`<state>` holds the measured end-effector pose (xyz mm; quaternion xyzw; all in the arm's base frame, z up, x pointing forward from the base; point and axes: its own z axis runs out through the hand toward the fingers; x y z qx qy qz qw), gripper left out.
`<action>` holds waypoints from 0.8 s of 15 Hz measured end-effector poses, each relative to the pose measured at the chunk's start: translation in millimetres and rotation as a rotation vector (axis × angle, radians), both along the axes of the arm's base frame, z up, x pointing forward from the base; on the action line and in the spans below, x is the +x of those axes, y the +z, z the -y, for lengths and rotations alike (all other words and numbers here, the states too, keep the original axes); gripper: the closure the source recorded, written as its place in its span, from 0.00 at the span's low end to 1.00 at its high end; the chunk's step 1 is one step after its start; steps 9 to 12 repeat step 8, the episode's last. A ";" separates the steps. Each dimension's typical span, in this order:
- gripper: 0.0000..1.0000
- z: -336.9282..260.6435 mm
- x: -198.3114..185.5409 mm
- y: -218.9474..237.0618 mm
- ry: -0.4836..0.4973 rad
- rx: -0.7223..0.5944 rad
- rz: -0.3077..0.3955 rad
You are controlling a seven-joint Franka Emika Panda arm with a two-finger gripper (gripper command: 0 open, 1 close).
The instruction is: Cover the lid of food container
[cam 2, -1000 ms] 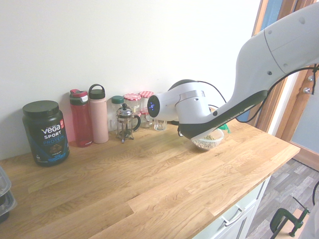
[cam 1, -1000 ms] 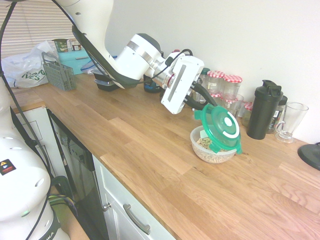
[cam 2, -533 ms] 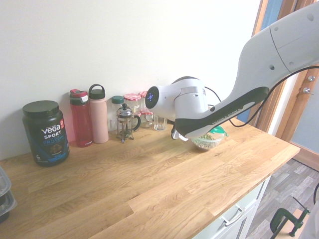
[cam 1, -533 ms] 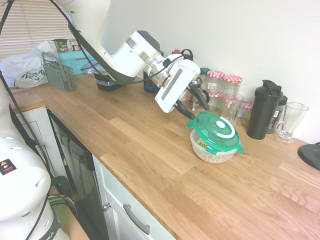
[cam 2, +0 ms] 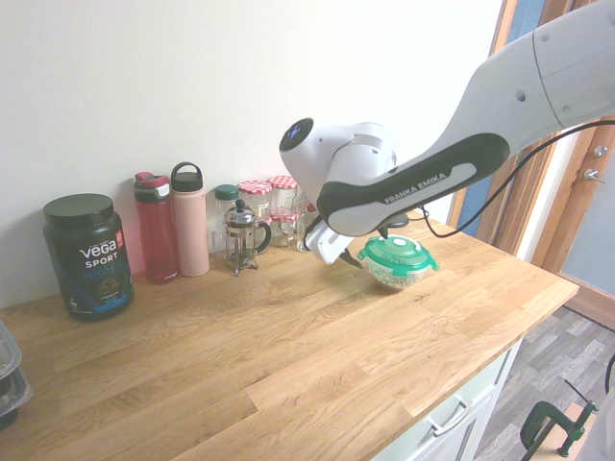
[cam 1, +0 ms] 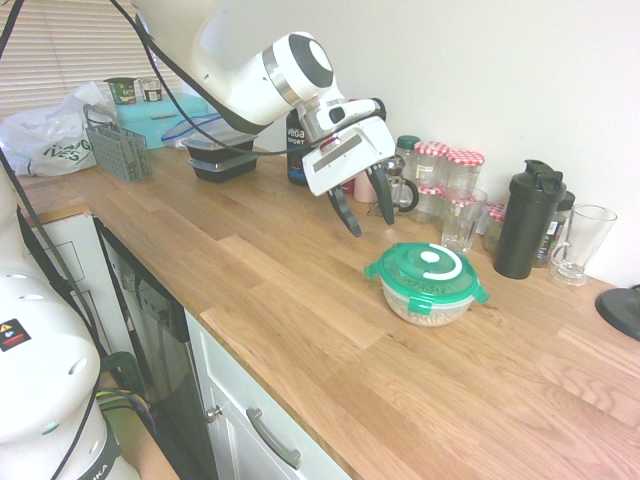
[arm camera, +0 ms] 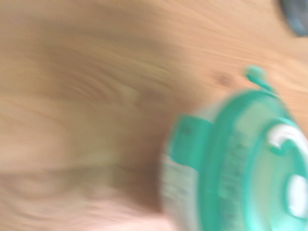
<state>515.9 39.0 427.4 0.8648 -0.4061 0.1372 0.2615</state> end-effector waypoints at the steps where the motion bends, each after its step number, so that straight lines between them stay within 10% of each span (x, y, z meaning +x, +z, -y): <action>1: 0.00 -4.6 1.4 3.7 0.002 0.069 0.016; 8: 0.00 -3.1 8.6 28.6 0.123 0.491 0.202; 12: 0.00 -3.1 8.6 28.6 0.123 0.491 0.202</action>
